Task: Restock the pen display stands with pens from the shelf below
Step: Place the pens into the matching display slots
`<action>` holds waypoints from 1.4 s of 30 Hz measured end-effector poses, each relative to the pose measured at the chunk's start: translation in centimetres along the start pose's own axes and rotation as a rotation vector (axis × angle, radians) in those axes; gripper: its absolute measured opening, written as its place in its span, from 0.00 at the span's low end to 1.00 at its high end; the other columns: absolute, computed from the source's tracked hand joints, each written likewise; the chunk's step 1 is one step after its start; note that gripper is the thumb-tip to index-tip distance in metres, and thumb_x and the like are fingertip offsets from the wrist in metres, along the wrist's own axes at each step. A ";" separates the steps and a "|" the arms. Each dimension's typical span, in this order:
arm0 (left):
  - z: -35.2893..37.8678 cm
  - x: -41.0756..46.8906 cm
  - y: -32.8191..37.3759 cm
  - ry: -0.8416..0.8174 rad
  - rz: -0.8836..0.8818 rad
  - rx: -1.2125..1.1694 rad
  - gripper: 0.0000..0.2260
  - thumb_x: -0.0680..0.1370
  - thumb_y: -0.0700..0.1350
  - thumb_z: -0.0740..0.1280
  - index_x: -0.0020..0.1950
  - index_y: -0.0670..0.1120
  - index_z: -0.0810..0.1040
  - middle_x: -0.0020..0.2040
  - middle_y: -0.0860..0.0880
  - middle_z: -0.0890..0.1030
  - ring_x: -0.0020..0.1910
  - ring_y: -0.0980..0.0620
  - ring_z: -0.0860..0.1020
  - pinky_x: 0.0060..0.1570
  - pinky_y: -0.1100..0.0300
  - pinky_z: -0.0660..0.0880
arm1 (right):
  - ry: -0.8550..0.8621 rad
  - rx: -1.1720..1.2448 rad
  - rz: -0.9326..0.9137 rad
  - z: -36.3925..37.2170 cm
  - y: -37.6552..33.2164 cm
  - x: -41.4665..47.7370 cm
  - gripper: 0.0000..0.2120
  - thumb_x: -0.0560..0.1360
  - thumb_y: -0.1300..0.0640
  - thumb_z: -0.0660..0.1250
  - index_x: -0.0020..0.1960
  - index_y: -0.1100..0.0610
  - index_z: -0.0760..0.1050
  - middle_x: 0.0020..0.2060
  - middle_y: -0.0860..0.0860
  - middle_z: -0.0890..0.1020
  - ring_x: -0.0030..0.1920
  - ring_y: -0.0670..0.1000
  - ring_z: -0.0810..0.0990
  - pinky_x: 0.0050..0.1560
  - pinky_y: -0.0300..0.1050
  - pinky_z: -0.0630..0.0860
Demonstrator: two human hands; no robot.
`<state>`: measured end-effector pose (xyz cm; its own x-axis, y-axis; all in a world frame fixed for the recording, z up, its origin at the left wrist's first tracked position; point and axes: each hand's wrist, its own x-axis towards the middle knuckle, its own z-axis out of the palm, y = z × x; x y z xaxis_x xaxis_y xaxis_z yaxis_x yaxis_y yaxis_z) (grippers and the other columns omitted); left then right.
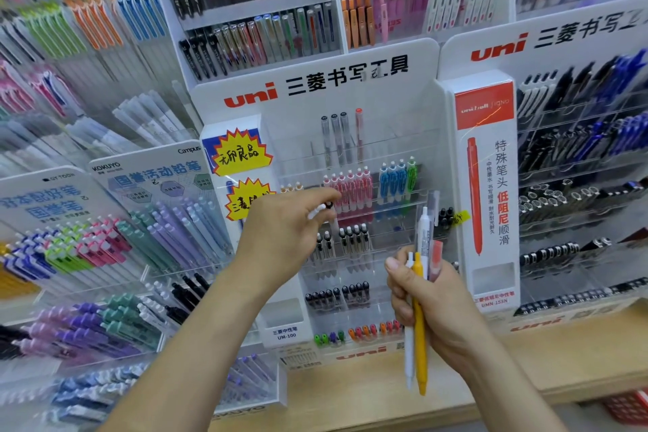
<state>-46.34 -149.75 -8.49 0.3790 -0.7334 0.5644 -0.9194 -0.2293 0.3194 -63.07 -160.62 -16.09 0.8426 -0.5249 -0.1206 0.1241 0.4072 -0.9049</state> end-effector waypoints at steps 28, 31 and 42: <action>3.1 -1.8 0.7 -0.119 -0.291 -0.085 0.10 0.75 0.50 0.71 0.55 0.53 0.82 0.49 0.57 0.84 0.49 0.59 0.80 0.52 0.59 0.76 | -0.103 0.092 0.137 0.9 -0.2 -0.3 0.20 0.71 0.42 0.73 0.41 0.57 0.72 0.28 0.52 0.71 0.23 0.48 0.68 0.24 0.39 0.66; 2.3 -2.5 4.0 -0.234 -0.396 -0.438 0.03 0.73 0.49 0.73 0.46 0.54 0.84 0.40 0.59 0.83 0.43 0.63 0.79 0.45 0.67 0.76 | -0.157 0.178 0.146 1.1 -0.1 -0.2 0.27 0.61 0.33 0.76 0.41 0.57 0.76 0.28 0.53 0.72 0.21 0.47 0.68 0.22 0.37 0.65; 2.4 -3.5 4.7 -0.291 -0.648 -1.009 0.07 0.72 0.36 0.73 0.48 0.39 0.80 0.37 0.43 0.81 0.31 0.48 0.81 0.36 0.58 0.79 | -0.076 0.072 0.184 1.9 -1.0 -0.3 0.26 0.72 0.36 0.63 0.40 0.62 0.74 0.25 0.53 0.71 0.21 0.47 0.68 0.22 0.37 0.64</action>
<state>-52.27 -149.79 -10.84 0.5787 -0.8129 -0.0661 -0.0293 -0.1017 0.9944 -62.45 -159.49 -14.39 0.8913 -0.3800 -0.2473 -0.0003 0.5450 -0.8385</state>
